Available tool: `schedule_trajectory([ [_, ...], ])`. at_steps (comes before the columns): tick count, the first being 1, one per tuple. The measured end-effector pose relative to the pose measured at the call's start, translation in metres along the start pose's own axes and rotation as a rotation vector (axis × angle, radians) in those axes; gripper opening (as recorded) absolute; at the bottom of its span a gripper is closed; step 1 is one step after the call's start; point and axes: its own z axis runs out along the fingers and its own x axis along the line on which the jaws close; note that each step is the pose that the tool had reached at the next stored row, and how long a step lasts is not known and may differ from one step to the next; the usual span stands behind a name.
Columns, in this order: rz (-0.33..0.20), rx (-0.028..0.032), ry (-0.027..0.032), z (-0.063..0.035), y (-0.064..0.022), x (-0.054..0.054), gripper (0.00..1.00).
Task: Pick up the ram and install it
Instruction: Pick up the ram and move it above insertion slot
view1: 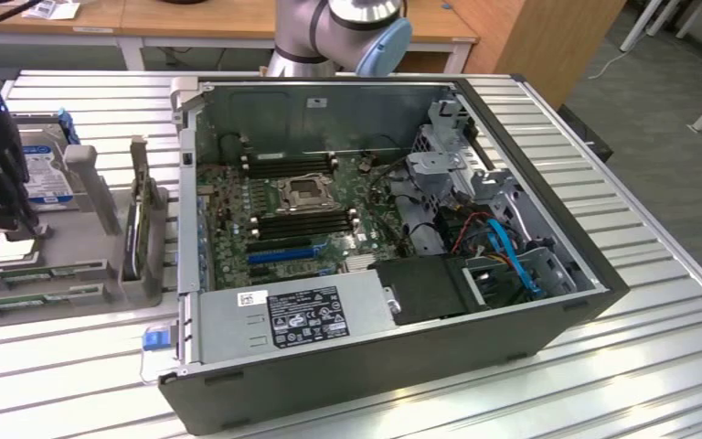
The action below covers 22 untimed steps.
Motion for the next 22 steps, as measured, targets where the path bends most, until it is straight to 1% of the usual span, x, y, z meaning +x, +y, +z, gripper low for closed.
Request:
schedule_trajectory([
  [2,0.000,0.0001,0.0000,0.0038,-0.0002,0.000,0.24],
  [3,0.000,-0.0001,0.0001,0.0055,0.0001,0.002,0.24],
  [10,0.000,0.0001,0.0001,0.0145,0.0004,0.033,0.24],
  [22,0.000,0.0001,-0.0002,0.0363,-0.0003,0.038,0.24],
])
